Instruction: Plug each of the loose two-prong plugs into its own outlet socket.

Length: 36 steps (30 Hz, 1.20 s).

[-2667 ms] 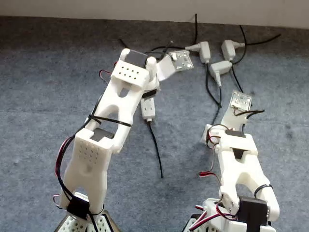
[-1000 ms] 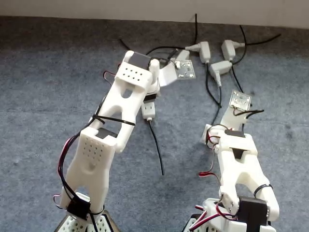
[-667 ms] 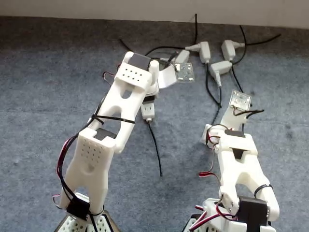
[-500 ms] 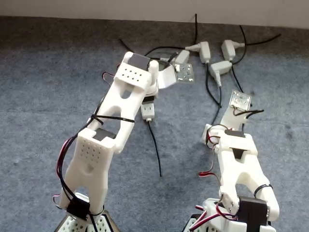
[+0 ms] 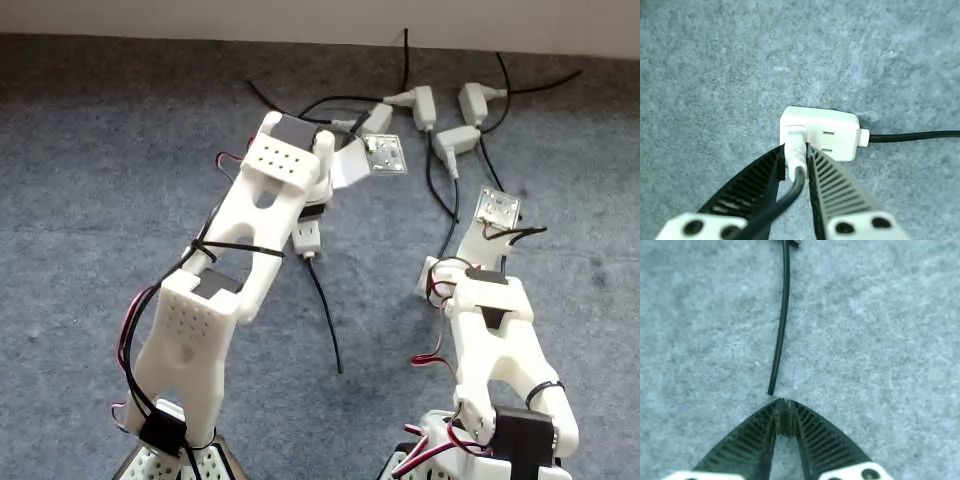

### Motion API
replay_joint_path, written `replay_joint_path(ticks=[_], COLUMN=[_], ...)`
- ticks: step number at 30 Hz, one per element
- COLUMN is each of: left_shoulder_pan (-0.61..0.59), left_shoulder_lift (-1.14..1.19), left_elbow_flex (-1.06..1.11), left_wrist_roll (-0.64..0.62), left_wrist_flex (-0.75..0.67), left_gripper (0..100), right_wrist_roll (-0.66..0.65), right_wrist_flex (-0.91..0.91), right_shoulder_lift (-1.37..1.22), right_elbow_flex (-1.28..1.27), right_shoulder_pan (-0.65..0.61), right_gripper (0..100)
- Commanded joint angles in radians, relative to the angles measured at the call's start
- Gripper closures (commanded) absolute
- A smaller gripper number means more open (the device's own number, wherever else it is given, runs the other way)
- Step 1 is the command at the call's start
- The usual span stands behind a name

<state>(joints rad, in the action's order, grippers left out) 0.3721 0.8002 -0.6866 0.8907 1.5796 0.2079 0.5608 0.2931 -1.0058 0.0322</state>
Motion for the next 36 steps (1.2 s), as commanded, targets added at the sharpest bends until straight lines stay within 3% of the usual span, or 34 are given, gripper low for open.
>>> replay_joint_path(ticks=[1,14,21,36], left_shoulder_pan=[0.099,0.372,0.496,0.254], left_shoulder_lift=[0.007,0.002,0.002,-0.027], left_elbow_flex=[0.030,0.024,0.004,-0.151], left_wrist_roll=[-0.049,-0.216,-0.288,-0.287], left_wrist_flex=[0.032,0.026,0.026,0.112], left_gripper=[99,99,99,99], right_wrist_roll=[-0.009,-0.072,-0.020,-0.003], right_wrist_flex=[-0.015,-0.007,-0.013,-0.110], right_shoulder_lift=[0.038,0.045,0.038,0.036], right_elbow_flex=[0.007,0.105,0.104,0.035], right_shoulder_pan=[0.050,0.392,0.420,0.367], right_gripper=[99.0,99.1,99.1,99.1])
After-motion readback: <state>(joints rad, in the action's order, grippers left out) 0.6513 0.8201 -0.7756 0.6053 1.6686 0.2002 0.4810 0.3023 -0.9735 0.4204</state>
